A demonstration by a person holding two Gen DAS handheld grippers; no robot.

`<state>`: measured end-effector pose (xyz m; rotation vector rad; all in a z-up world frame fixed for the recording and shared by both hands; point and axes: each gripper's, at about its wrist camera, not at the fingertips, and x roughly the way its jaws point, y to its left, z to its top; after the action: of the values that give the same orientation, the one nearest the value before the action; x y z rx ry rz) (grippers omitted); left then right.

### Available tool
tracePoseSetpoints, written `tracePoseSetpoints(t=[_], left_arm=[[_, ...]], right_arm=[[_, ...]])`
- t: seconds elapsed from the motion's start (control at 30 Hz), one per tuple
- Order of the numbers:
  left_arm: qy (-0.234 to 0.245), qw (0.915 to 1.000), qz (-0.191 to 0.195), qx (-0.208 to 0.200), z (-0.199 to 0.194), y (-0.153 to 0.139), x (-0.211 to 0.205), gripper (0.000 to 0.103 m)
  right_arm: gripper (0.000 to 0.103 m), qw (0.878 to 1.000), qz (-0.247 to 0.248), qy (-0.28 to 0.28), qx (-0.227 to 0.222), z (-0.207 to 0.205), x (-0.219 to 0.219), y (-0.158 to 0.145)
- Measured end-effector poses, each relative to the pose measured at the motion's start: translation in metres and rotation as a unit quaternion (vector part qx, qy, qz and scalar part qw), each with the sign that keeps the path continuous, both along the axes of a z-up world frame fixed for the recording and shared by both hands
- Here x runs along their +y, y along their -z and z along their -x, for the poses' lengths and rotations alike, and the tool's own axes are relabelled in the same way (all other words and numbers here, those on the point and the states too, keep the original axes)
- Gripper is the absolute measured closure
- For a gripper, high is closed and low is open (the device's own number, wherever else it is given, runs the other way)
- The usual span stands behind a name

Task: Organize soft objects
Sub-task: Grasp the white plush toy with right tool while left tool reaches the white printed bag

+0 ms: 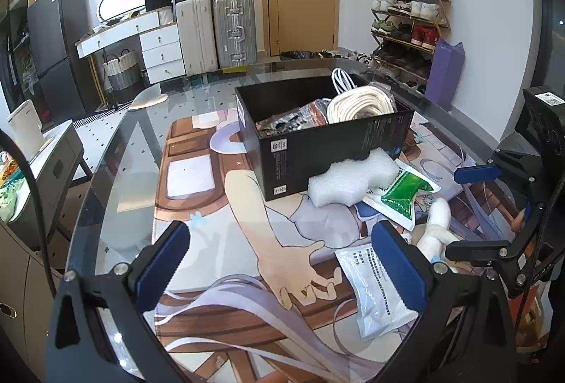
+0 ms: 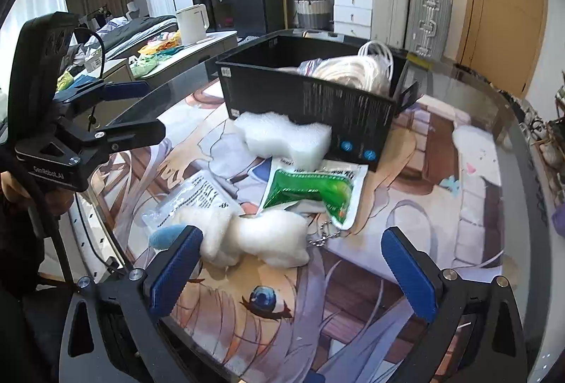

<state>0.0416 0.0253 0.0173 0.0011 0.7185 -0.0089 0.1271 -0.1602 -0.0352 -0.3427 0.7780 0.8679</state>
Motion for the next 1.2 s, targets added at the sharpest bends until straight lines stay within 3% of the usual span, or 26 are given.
tracePoseSetpoints(t=[0.3,0.8,0.97,1.2], left_arm=[[0.001,1.0,-0.002,0.007,0.0,0.004,-0.001,0.0],[0.013,0.9996,-0.01,0.022,-0.002,0.012,-0.008,0.0],[0.019,0.9994,-0.012,0.027,-0.002,0.014,-0.011,0.0],[0.023,0.9993,-0.011,0.029,-0.001,0.014,-0.013,0.0]], right_arm=[[0.001,0.999,-0.007,0.006,0.033,-0.008,0.001,0.011],[0.001,0.999,-0.004,0.031,0.016,-0.014,-0.009,0.01],[0.01,1.0,-0.01,0.026,0.015,-0.011,-0.005,0.009],[0.031,0.999,-0.021,0.01,0.022,-0.009,-0.004,0.01]])
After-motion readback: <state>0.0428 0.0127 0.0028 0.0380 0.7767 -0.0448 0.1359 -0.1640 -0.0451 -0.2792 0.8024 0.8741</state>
